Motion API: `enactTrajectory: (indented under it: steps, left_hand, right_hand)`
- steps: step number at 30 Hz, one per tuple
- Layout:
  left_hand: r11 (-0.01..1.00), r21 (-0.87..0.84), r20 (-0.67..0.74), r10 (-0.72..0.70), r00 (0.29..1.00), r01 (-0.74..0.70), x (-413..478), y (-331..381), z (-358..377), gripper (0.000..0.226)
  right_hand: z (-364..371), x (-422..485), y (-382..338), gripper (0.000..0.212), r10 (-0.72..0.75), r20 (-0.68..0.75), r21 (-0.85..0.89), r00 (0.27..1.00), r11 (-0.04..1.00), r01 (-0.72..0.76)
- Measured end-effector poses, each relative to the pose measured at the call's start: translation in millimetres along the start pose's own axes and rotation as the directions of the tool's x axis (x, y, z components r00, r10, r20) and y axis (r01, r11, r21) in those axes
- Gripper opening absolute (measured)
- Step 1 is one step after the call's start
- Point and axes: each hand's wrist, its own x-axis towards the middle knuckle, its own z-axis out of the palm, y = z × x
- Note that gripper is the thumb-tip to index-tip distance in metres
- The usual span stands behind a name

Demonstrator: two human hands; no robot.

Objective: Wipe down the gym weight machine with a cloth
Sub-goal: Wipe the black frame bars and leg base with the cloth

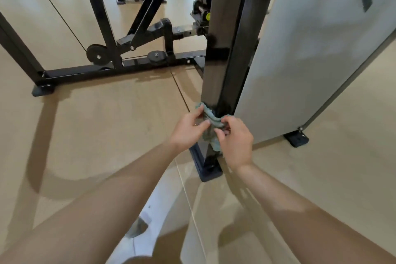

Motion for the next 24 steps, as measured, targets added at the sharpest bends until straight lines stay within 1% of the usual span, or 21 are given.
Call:
enactTrajectory:
  steps: [2, 4, 6, 8, 9, 10, 12, 14, 16, 18, 19, 21, 24]
  left_hand:
    - [0.997, 0.004, 0.039, -0.074, 0.997, 0.074, 0, -29, 12, 0.059]
    - [0.991, -0.005, 0.07, -0.132, 0.989, 0.133, 3, -63, 26, 0.052]
    - [0.983, -0.011, 0.103, -0.182, 0.978, 0.184, 9, -92, 38, 0.043]
    - [0.973, 0.003, 0.148, -0.229, 0.962, 0.231, 13, -114, 44, 0.034]
    - [0.969, 0.01, 0.177, -0.246, 0.953, 0.248, 15, -120, 45, 0.028]
    - [0.964, 0.012, 0.205, -0.262, 0.943, 0.265, 16, -127, 46, 0.026]
    - [0.955, 0.014, 0.239, -0.292, 0.926, 0.297, 22, -141, 49, 0.031]
    - [0.947, 0.015, 0.26, -0.312, 0.914, 0.32, 27, -156, 54, 0.044]
    - [0.932, -0.005, 0.274, -0.346, 0.897, 0.362, 28, -162, 56, 0.055]
    - [0.922, -0.037, 0.272, -0.362, 0.892, 0.385, 24, -158, 56, 0.055]
    - [0.917, -0.05, 0.265, -0.37, 0.891, 0.396, 24, -158, 57, 0.056]
    - [0.897, -0.095, 0.277, -0.392, 0.877, 0.431, 23, -160, 60, 0.059]
    - [0.853, -0.15, 0.324, -0.436, 0.84, 0.5, 24, -170, 65, 0.077]
  right_hand:
    - [19, -13, 8, 0.026, 0.219, 0.038, 0.027, 0.975, 0.975, -0.22]
    - [41, -28, 11, 0.025, 0.414, 0.026, 0.125, 0.91, 0.902, -0.414]
    - [63, -44, 19, 0.027, 0.575, 0.051, 0.268, 0.817, 0.78, -0.566]
    - [84, -60, 34, 0.03, 0.675, 0.099, 0.38, 0.731, 0.653, -0.655]
    - [93, -66, 42, 0.032, 0.716, 0.146, 0.44, 0.682, 0.571, -0.693]
    - [100, -72, 50, 0.033, 0.751, 0.205, 0.506, 0.628, 0.468, -0.724]
    - [109, -77, 58, 0.034, 0.775, 0.338, 0.601, 0.535, 0.26, -0.756]
    - [113, -76, 61, 0.039, 0.772, 0.404, 0.632, 0.49, 0.151, -0.76]
    - [117, -74, 65, 0.044, 0.769, 0.431, 0.648, 0.473, 0.102, -0.755]
    - [121, -74, 67, 0.045, 0.776, 0.434, 0.646, 0.457, 0.086, -0.759]
    - [124, -76, 68, 0.045, 0.785, 0.438, 0.642, 0.438, 0.068, -0.764]
    - [130, -81, 71, 0.046, 0.789, 0.477, 0.627, 0.387, 0.003, -0.779]
    - [136, -87, 75, 0.056, 0.753, 0.576, 0.599, 0.318, -0.124, -0.791]
